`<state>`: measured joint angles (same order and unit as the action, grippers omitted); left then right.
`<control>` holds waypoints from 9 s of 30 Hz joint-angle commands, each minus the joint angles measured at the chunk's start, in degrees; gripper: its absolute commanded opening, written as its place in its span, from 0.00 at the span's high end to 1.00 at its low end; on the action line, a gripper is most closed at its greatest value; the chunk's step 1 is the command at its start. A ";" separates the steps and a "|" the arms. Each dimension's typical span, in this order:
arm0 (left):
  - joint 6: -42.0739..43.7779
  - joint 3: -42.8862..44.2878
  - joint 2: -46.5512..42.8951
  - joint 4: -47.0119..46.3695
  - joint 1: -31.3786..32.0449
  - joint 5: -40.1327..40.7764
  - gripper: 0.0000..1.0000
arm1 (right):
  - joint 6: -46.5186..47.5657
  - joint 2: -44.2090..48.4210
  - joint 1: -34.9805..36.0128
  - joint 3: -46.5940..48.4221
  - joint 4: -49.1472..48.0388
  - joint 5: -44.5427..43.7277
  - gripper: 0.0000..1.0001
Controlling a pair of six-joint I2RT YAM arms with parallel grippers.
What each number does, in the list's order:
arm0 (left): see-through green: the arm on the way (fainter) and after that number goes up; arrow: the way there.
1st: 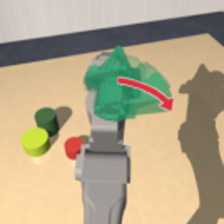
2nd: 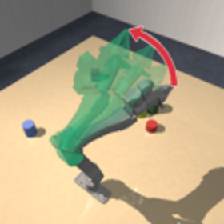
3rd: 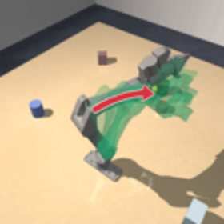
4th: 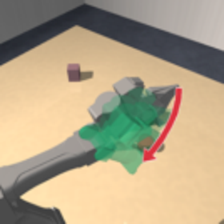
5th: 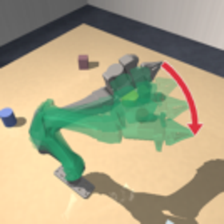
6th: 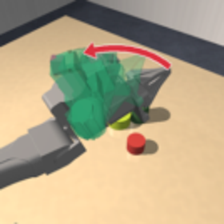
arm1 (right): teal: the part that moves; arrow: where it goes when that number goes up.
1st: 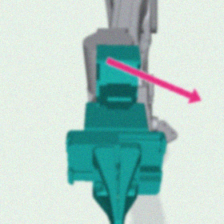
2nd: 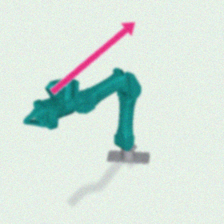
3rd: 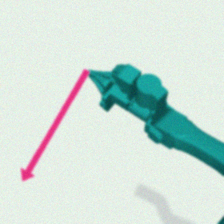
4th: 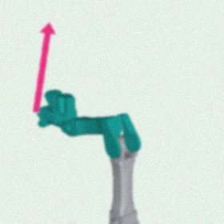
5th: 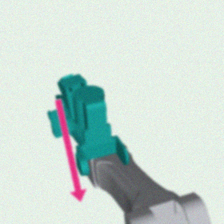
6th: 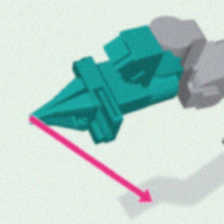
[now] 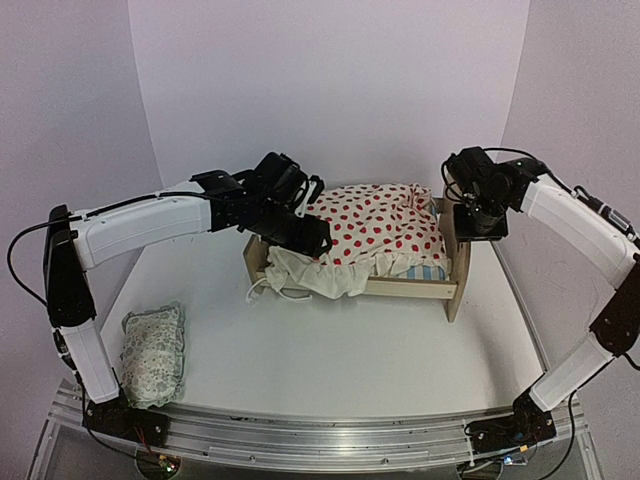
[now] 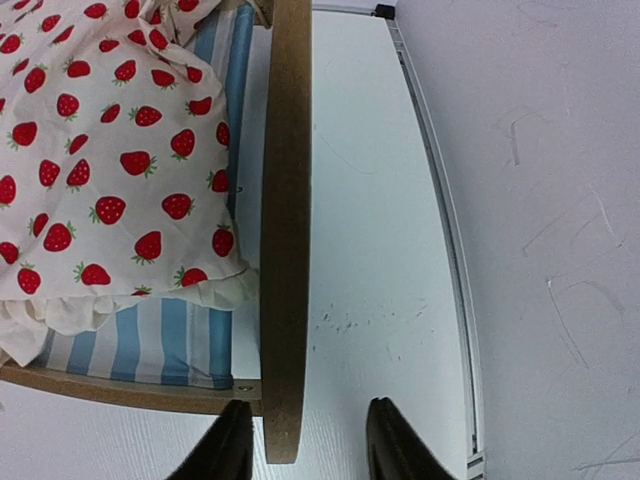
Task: Set up the pet bed
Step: Move the bed frame with 3/4 of the mattress attached to the center of the board, then pick up the right corner of the mattress closest to the robot from the bed frame.
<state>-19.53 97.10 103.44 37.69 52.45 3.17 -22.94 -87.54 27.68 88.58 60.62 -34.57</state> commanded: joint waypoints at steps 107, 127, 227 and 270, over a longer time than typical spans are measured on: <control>14.12 2.65 8.70 -3.42 -22.09 -0.75 0.20 | 2.56 -18.81 -3.52 17.67 2.61 5.33 0.45; 10.19 -12.24 -0.52 3.40 -22.69 0.85 0.89 | 0.54 -18.69 -2.32 17.39 2.70 15.21 1.00; 64.45 -3.43 17.85 -44.89 9.06 -4.90 0.43 | -16.94 26.02 15.91 -14.06 -0.82 -0.17 0.02; 62.56 -1.34 16.91 -43.67 10.04 2.48 1.00 | -14.29 23.58 15.94 -10.56 -0.14 5.19 0.02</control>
<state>48.40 93.71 126.55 -8.56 62.31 8.17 -39.69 -62.32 43.44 74.55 60.47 -30.80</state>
